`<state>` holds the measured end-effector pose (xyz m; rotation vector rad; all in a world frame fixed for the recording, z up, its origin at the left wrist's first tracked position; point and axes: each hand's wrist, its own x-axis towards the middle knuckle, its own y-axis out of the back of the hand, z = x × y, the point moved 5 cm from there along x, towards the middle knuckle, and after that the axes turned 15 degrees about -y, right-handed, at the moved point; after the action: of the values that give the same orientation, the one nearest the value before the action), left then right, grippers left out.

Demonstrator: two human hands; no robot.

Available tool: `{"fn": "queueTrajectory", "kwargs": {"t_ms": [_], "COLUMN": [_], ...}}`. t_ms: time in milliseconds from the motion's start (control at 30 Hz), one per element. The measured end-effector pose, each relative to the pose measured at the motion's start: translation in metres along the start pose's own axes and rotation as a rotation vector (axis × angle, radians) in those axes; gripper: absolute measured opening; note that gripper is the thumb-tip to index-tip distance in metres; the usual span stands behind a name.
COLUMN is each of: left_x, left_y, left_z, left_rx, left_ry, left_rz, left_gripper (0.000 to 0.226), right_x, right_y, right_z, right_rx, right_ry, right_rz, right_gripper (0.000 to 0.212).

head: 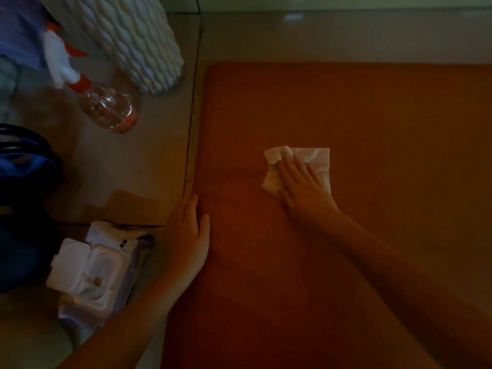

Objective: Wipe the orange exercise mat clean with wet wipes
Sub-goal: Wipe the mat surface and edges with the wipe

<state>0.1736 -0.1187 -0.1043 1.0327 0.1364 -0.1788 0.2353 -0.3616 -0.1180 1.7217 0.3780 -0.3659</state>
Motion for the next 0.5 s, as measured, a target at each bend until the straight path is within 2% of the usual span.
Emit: {"fn": "queueTrajectory", "kwargs": {"t_ms": [67, 167, 233, 267, 333, 500], "left_x": [0.014, 0.04, 0.051, 0.053, 0.054, 0.056], "left_y": [0.0, -0.001, -0.002, -0.003, -0.005, -0.001], "left_z": [-0.002, -0.005, -0.009, -0.009, -0.012, -0.017], "left_rx": [-0.023, -0.072, -0.078, -0.066, -0.062, -0.012], "left_ry": [-0.006, -0.008, -0.013, -0.021, -0.029, -0.078], "left_rz": [0.019, 0.03, 0.043, 0.042, 0.049, 0.036], "left_gripper": [0.052, 0.053, 0.053, 0.053, 0.053, 0.058], "right_x": [-0.001, -0.041, -0.053, -0.049, -0.028, 0.034], "right_y": [-0.007, -0.024, -0.026, -0.023, -0.009, 0.004], "right_z": [-0.016, -0.03, -0.02, -0.014, -0.01, -0.03], "right_rx": [0.016, -0.026, -0.048, -0.079, -0.123, -0.206], "right_ry": [0.055, 0.35, 0.451, 0.459, 0.448, 0.269], "right_rz": [-0.041, -0.019, -0.099, -0.133, -0.059, 0.013], "right_gripper": [0.059, 0.06, 0.059, 0.06, 0.064, 0.073]}}
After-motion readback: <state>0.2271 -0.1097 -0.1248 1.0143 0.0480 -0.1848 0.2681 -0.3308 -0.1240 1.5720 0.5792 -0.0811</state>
